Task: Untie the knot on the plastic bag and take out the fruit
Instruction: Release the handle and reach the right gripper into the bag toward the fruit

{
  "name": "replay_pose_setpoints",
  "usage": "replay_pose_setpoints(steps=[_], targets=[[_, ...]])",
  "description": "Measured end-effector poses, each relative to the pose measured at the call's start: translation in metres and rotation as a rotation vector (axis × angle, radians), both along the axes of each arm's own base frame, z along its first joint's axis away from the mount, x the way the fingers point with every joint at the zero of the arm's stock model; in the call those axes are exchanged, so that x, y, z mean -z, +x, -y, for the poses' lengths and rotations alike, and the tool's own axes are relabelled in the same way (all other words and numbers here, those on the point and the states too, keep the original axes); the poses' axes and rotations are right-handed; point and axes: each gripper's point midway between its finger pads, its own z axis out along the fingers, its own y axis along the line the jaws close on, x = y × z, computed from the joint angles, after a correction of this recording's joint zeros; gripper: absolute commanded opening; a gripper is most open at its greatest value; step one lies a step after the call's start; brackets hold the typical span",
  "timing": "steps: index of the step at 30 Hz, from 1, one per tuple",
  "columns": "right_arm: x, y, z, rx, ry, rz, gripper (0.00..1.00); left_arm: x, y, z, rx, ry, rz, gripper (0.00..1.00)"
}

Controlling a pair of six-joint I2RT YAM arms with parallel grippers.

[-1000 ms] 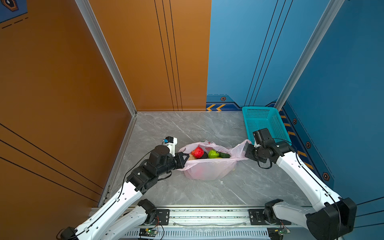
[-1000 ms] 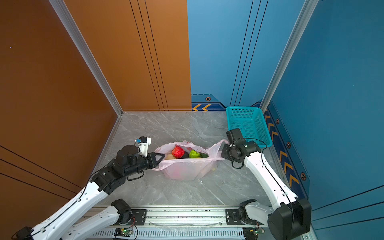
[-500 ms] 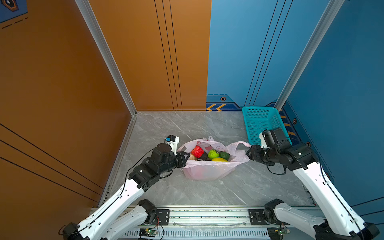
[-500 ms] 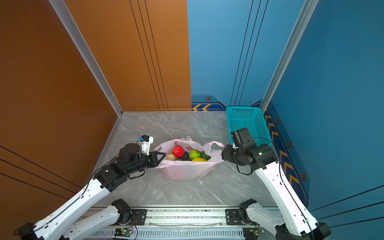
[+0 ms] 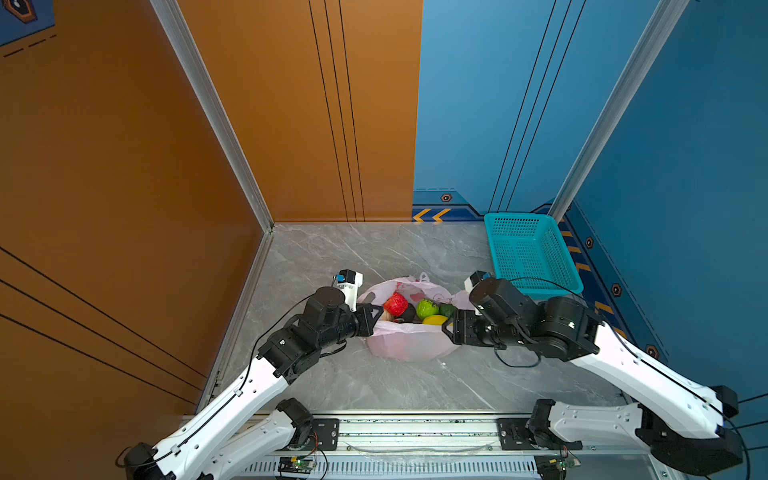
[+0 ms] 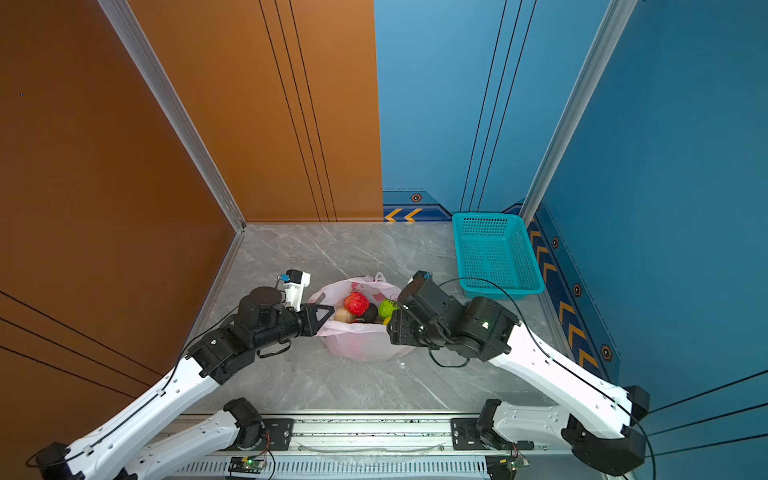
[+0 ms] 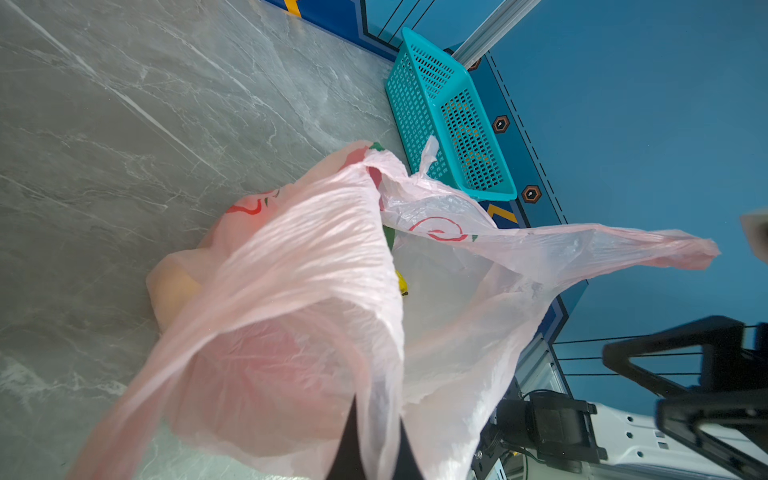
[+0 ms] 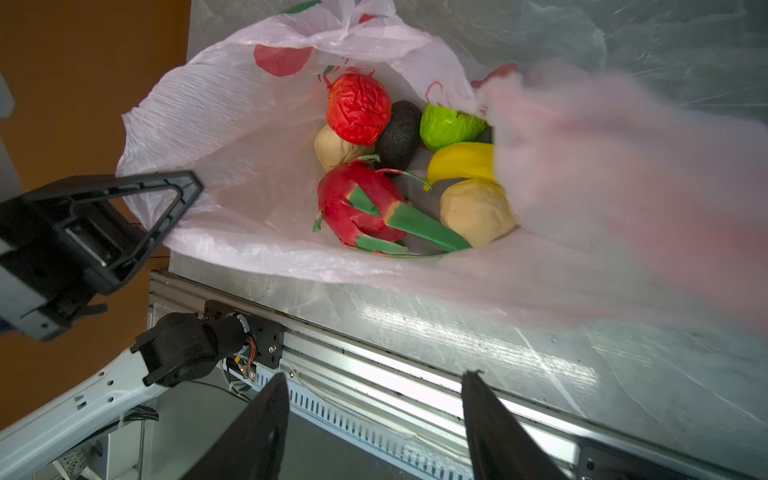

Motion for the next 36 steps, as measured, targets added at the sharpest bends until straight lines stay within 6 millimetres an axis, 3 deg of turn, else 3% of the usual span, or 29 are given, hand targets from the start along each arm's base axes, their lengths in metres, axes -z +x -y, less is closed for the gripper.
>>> replay_pose_setpoints(steps=[6, 11, 16, 27, 32, 36], targets=[[0.018, 0.046, -0.052, -0.007, 0.011, 0.025, 0.71, -0.006, -0.009, 0.002, 0.030, -0.005, 0.032, 0.00], [0.037, 0.077, -0.065, 0.001, 0.010, 0.018, 0.71, -0.004, -0.013, 0.000, 0.034, 0.005, 0.046, 0.00], [0.056, 0.106, -0.053, 0.019, -0.026, 0.009, 0.71, -0.003, -0.015, -0.001, 0.032, 0.013, 0.060, 0.00], [0.078, 0.171, 0.015, 0.105, -0.183, 0.067, 0.81, 0.011, -0.039, 0.010, 0.121, 0.043, 0.076, 0.00], [0.080, 0.188, 0.040, 0.136, -0.234, 0.092, 0.83, 0.019, -0.050, 0.017, 0.169, 0.061, 0.075, 0.00], [0.079, 0.184, 0.032, 0.090, -0.243, 0.078, 0.83, 0.017, -0.046, 0.013, 0.136, 0.072, 0.093, 0.00]])
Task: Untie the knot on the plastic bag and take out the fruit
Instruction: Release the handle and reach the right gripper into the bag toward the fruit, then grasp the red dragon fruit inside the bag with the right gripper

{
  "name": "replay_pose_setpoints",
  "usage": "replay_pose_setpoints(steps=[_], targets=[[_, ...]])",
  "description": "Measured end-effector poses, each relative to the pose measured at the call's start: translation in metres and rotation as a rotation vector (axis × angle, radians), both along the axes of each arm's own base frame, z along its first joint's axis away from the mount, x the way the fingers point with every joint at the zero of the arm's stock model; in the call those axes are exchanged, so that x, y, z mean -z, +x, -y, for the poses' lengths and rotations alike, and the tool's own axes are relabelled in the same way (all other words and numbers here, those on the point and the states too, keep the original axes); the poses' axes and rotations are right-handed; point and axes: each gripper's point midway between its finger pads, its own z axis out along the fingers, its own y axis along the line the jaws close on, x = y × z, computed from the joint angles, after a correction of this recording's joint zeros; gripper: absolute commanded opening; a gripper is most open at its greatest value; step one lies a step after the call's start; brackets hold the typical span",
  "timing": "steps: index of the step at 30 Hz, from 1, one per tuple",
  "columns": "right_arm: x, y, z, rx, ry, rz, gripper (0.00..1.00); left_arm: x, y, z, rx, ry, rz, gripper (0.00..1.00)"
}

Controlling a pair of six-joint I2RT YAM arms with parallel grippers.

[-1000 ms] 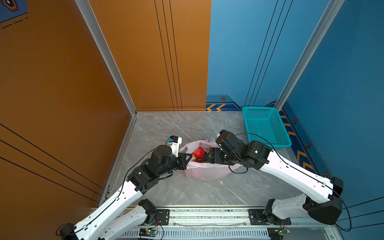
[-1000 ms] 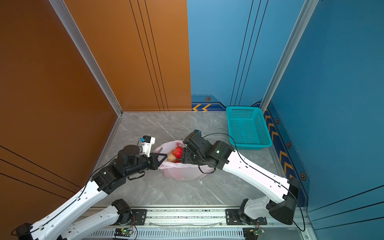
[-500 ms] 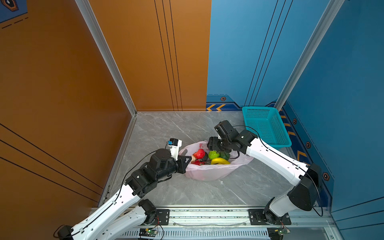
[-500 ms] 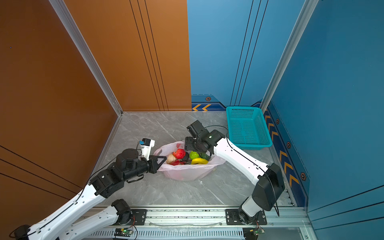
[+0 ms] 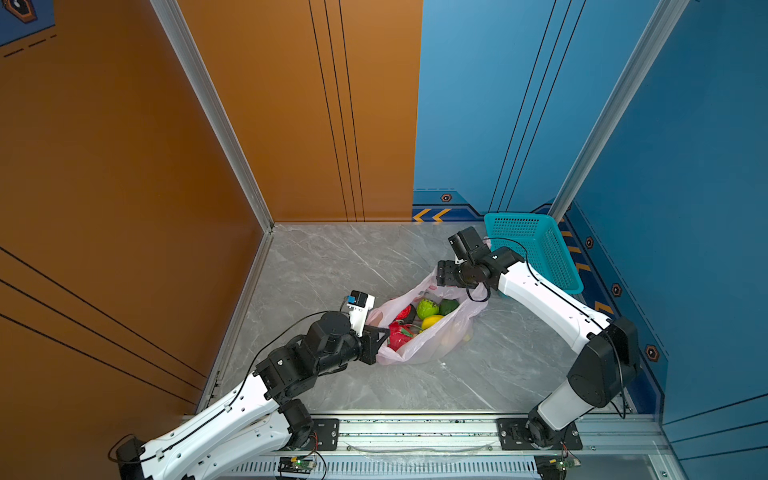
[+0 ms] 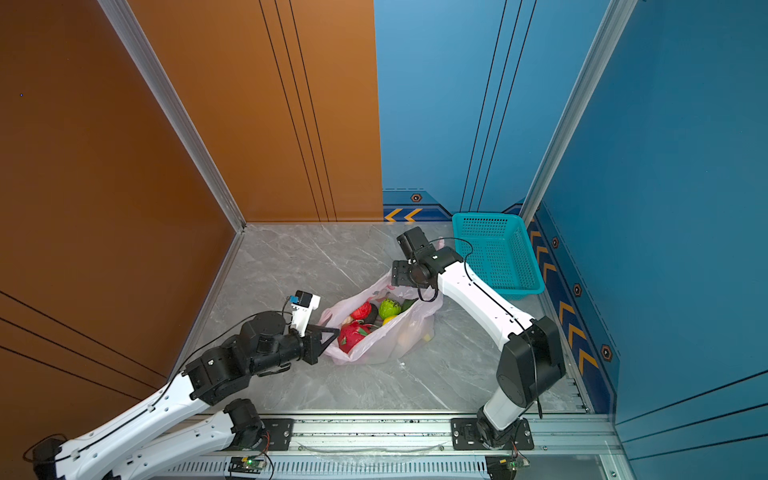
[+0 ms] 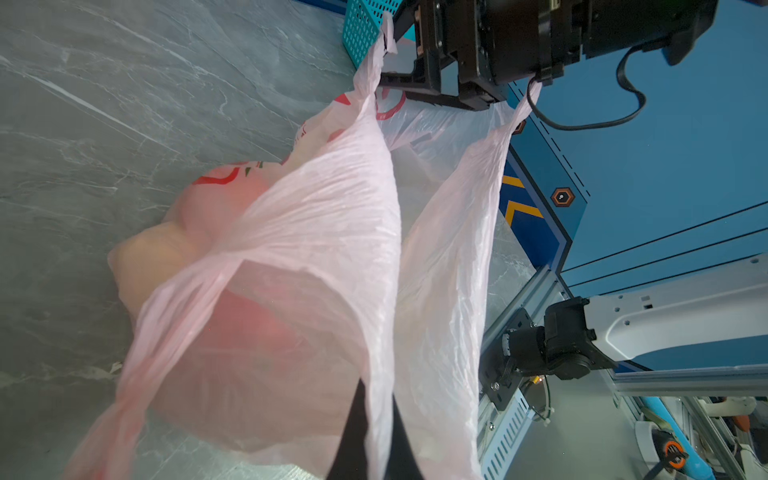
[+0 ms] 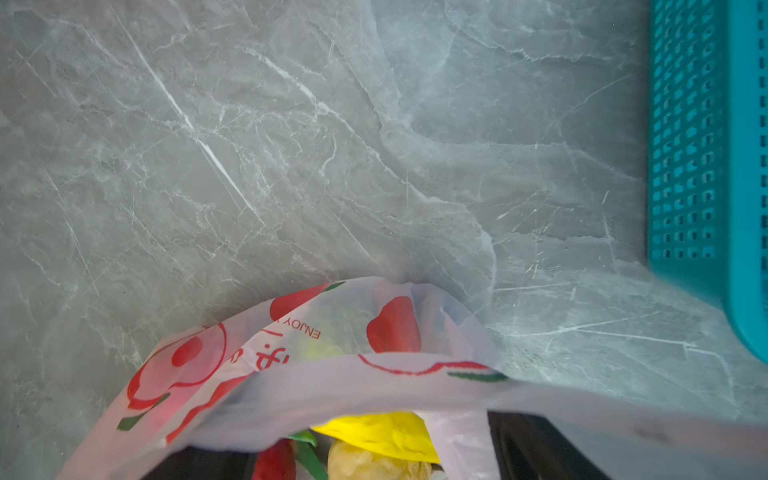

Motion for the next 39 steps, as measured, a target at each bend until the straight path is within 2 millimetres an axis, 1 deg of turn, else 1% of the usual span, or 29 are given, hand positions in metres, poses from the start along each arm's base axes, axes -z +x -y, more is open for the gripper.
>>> replay_pose_setpoints(steps=[1, 4, 7, 9, 11, 13, 15, 16, 20, 23, 26, 30, 33, 36, 39], targets=[[-0.002, -0.004, -0.006, -0.019, 0.001, -0.004, 0.83, -0.001, 0.001, -0.002, -0.011, 0.001, 0.006, 0.00], [-0.013, -0.025, -0.032, -0.101, 0.013, -0.014, 0.83, -0.002, 0.006, -0.006, -0.042, 0.009, 0.020, 0.00], [-0.020, -0.055, -0.056, -0.181, 0.018, -0.029, 0.83, -0.002, 0.009, -0.009, -0.069, 0.015, 0.027, 0.00], [-0.023, -0.075, -0.068, -0.225, 0.021, -0.037, 0.83, -0.002, 0.012, -0.011, -0.084, 0.020, 0.033, 0.00], [-0.024, -0.090, -0.073, -0.247, 0.027, -0.040, 0.83, -0.002, 0.013, -0.012, -0.097, 0.023, 0.037, 0.00], [-0.021, -0.101, -0.072, -0.255, 0.022, -0.047, 0.83, -0.002, 0.015, -0.014, -0.110, 0.023, 0.037, 0.00], [-0.010, -0.109, -0.068, -0.261, 0.001, -0.058, 0.84, -0.002, 0.015, -0.014, -0.116, 0.023, 0.037, 0.00], [-0.002, -0.112, -0.066, -0.263, -0.016, -0.061, 0.84, -0.002, 0.015, -0.014, -0.116, 0.022, 0.036, 0.00], [0.039, -0.125, -0.057, -0.276, -0.088, -0.100, 0.84, -0.003, 0.014, -0.014, -0.113, 0.020, 0.037, 0.00], [0.060, -0.139, -0.053, -0.295, -0.130, -0.116, 0.84, -0.002, 0.008, -0.014, -0.102, 0.015, 0.048, 0.00], [0.068, -0.161, -0.052, -0.317, -0.132, -0.107, 0.85, 0.001, 0.003, -0.018, -0.103, 0.022, 0.055, 0.00], [0.079, -0.194, -0.046, -0.330, -0.110, -0.104, 0.85, -0.002, 0.001, -0.022, -0.115, 0.018, 0.065, 0.00], [0.097, -0.218, -0.041, -0.329, -0.111, -0.127, 0.85, -0.002, 0.000, -0.024, -0.120, 0.017, 0.064, 0.00], [0.115, -0.234, -0.037, -0.322, -0.123, -0.152, 0.85, -0.001, -0.004, -0.023, -0.107, 0.015, 0.059, 0.00], [0.128, -0.244, -0.032, -0.306, -0.131, -0.171, 0.87, 0.003, -0.010, -0.021, -0.091, 0.018, 0.054, 0.00]])
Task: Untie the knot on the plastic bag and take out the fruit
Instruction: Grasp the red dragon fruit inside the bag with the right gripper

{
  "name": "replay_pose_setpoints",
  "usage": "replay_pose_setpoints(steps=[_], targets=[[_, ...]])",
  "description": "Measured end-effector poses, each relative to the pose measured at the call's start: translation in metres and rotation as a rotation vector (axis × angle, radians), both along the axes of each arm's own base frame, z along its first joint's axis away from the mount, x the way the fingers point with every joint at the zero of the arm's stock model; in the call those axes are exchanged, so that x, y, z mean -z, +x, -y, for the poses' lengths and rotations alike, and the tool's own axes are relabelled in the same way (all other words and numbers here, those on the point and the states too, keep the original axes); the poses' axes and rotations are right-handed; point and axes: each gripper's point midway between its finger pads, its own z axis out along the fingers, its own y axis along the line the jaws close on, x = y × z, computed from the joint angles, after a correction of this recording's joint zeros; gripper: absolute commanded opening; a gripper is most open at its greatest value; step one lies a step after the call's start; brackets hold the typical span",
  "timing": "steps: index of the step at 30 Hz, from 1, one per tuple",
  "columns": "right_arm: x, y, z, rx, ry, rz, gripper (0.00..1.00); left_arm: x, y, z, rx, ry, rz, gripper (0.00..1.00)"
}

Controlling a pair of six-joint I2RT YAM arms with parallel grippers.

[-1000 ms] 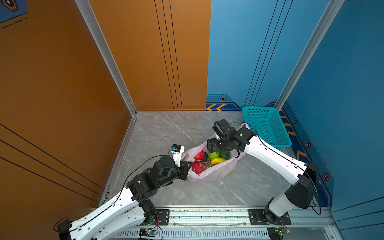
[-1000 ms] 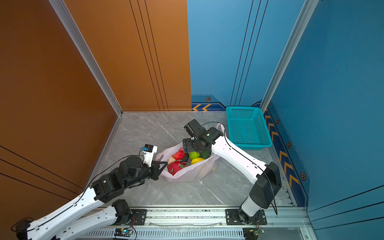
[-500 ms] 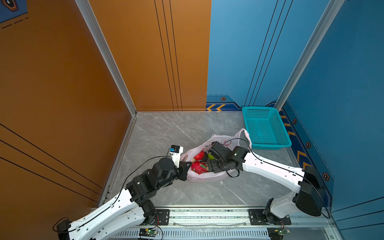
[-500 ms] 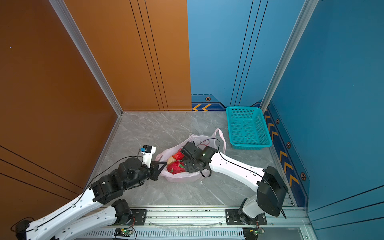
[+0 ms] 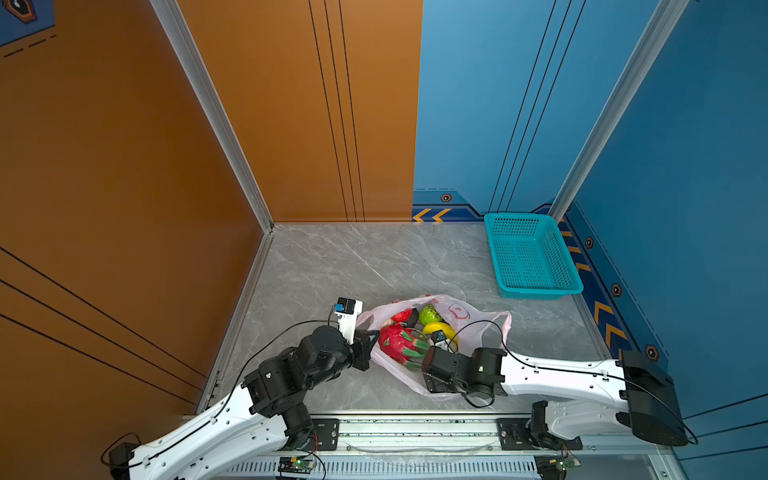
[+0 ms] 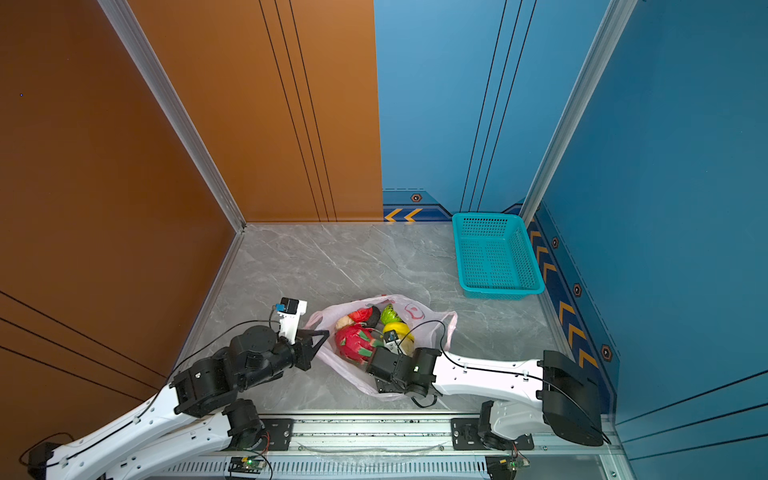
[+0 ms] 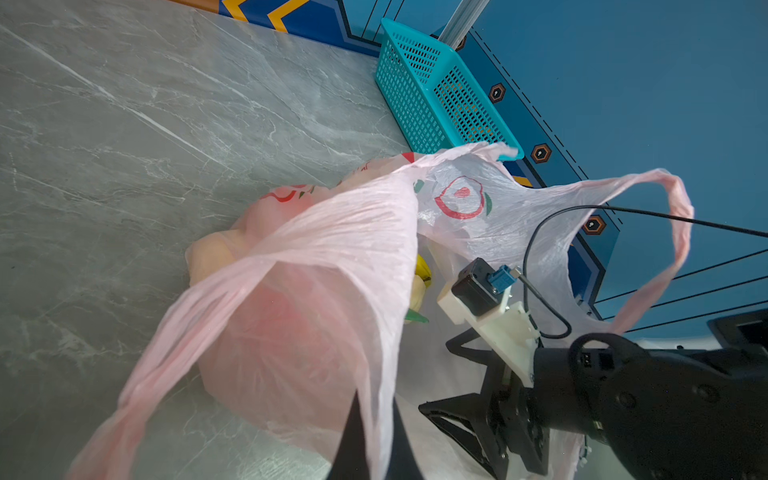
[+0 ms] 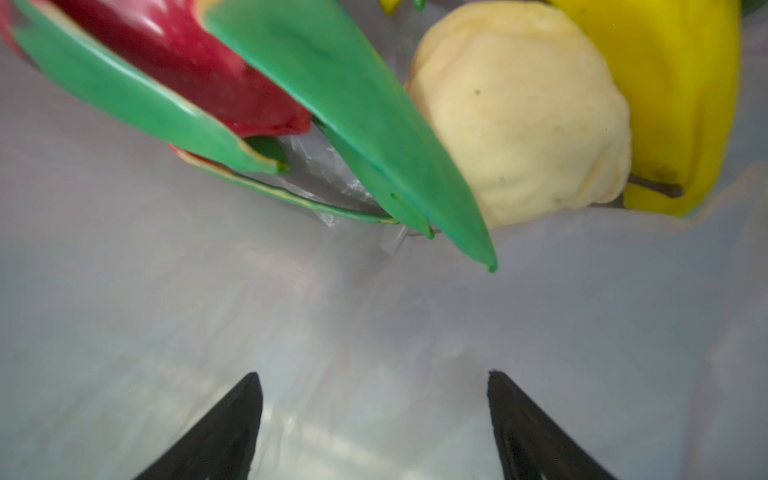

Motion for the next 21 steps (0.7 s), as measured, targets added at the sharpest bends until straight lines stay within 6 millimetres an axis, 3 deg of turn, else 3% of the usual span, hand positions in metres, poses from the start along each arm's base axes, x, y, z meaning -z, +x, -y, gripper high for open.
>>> replay_pose_setpoints(steps=[6, 13, 21], targets=[[-0.010, 0.005, -0.009, 0.021, 0.037, 0.013, 0.90, 0.010, -0.014, 0.001, 0.045, 0.049, -0.008, 0.00], [-0.049, 0.035, -0.049, 0.049, 0.180, 0.070, 0.93, 0.018, -0.015, 0.001, 0.061, 0.100, -0.005, 0.00], [-0.053, 0.069, -0.077, 0.021, 0.231, 0.134, 1.00, 0.022, -0.016, -0.001, 0.068, 0.130, 0.003, 0.00]])
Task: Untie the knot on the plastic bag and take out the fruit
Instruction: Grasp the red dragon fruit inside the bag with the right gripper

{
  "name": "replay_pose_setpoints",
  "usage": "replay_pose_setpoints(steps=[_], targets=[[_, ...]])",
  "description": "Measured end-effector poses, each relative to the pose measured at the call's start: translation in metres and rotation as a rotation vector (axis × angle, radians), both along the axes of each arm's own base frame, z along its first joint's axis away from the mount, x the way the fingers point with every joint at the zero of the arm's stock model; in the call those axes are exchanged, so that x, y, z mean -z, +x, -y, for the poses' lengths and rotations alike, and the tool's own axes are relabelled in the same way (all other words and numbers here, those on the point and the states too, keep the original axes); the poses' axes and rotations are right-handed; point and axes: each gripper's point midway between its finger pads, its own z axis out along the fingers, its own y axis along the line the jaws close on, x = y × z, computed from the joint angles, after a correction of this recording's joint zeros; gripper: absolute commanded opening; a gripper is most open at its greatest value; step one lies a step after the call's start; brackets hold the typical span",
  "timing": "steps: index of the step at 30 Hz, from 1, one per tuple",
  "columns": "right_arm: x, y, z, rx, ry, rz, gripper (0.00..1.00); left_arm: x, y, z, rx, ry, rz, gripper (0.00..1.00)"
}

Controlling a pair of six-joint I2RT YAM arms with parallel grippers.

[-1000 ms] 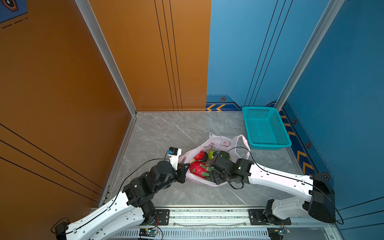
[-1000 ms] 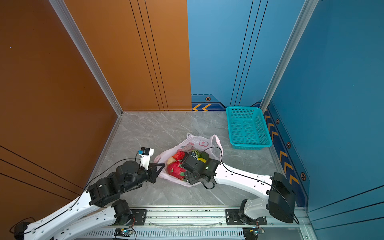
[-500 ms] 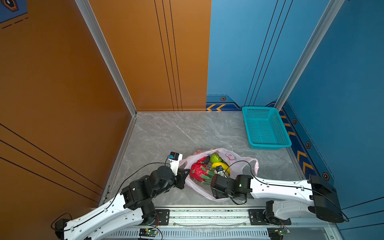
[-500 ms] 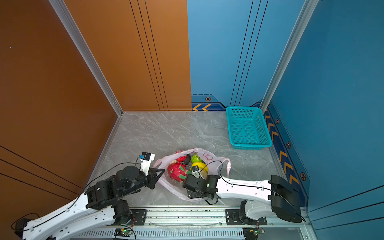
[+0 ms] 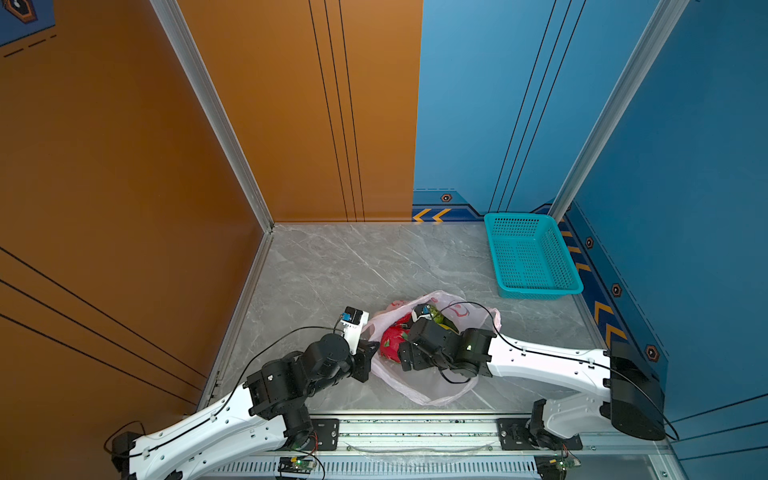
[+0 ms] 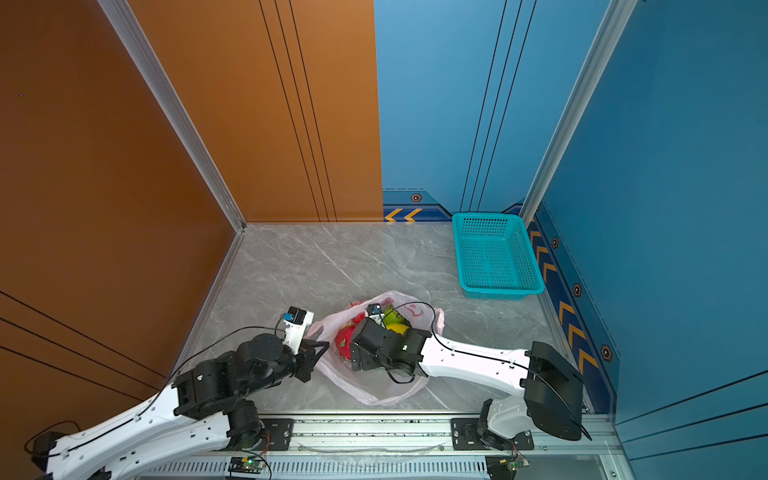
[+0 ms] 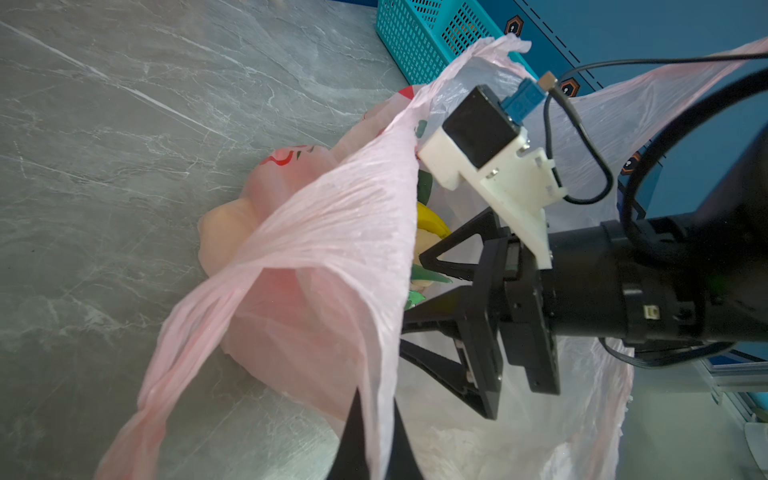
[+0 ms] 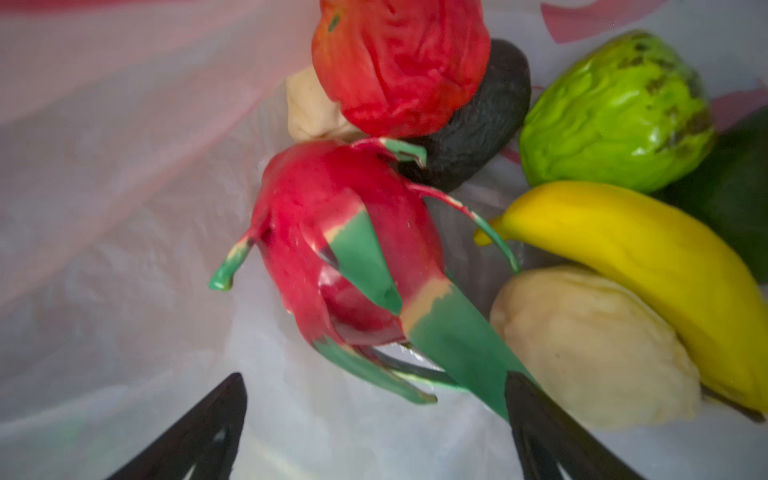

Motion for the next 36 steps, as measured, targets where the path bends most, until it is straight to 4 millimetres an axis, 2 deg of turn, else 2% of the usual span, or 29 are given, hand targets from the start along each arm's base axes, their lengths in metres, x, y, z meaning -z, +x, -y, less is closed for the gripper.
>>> replay_pose_setpoints(steps=[5, 13, 19, 24, 31, 34, 36], targets=[[0.002, 0.015, -0.018, -0.104, -0.034, 0.050, 1.00, 0.002, -0.001, -0.001, 0.008, 0.019, 0.002, 0.00], [0.013, 0.028, -0.017, -0.223, -0.091, 0.073, 1.00, 0.005, 0.000, -0.006, -0.001, 0.048, 0.008, 0.00], [0.026, 0.021, -0.026, -0.315, -0.066, 0.056, 1.00, 0.007, 0.004, -0.008, -0.017, 0.072, 0.023, 0.00], [0.044, 0.014, -0.024, -0.336, -0.064, 0.044, 1.00, 0.006, 0.011, -0.009, -0.038, 0.089, 0.037, 0.00], [0.071, 0.015, -0.026, -0.351, -0.101, 0.025, 1.00, 0.005, 0.018, -0.008, -0.054, 0.094, 0.047, 0.00], [0.074, 0.016, -0.028, -0.355, -0.108, 0.025, 0.85, 0.005, 0.018, -0.007, -0.052, 0.092, 0.046, 0.00], [0.075, 0.017, -0.028, -0.354, -0.111, 0.025, 0.68, 0.004, 0.018, -0.008, -0.052, 0.089, 0.048, 0.00]])
